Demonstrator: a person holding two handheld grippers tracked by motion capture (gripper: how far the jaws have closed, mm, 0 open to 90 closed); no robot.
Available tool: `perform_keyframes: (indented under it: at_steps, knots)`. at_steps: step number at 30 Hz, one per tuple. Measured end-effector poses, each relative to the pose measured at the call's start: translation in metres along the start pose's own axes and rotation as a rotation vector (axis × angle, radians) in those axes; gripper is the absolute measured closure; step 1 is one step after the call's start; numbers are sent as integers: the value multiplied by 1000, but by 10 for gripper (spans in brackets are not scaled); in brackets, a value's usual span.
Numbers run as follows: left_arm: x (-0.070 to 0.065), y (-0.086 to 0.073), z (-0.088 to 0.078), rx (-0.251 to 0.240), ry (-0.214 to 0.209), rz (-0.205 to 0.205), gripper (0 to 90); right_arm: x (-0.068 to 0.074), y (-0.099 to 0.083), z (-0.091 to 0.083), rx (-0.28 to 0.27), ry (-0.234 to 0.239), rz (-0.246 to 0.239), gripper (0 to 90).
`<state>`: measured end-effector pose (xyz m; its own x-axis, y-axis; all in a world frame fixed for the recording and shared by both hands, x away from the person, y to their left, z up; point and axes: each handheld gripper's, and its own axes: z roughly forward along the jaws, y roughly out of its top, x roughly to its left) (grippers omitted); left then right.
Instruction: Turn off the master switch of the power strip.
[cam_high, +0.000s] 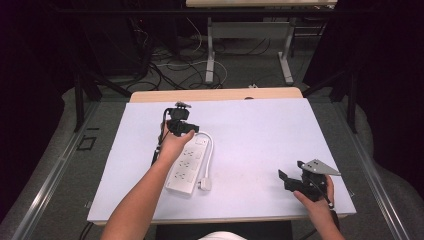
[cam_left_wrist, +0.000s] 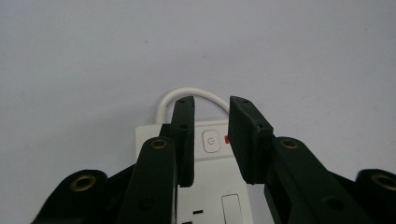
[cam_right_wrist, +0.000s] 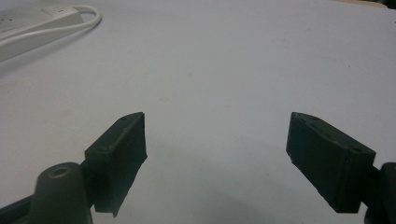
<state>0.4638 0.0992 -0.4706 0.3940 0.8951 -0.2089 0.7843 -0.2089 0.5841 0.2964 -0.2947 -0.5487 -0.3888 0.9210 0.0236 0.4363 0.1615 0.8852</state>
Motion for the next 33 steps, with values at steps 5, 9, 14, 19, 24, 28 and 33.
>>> perform_keyframes:
  at_steps: [5, 9, 14, 19, 24, 28, 33]
  knots:
    - [-2, -1, 8, 26, -8, -4, 754, 1, 0, 1, 0, 2, 2, 193]
    - [-4, -3, 14, 38, -5, -3, 776, 1, 0, 1, 1, 3, 1, 193]
    - [-6, -6, 21, 61, -1, 2, 813, 0, 0, 1, 1, 7, 3, 193]
    - [-8, -7, 26, 84, -1, 21, 849, 1, 0, 1, 2, 8, 0, 193]
    - [-11, -8, 31, 104, 12, 32, 889, 0, 0, 1, 1, 8, 0, 193]
    - [-11, -9, 34, 115, 13, 32, 896, 0, 0, 1, 1, 9, -2, 193]
    - [-11, -11, 40, 133, 24, 27, 896, 0, 0, 1, 2, 7, -2, 193]
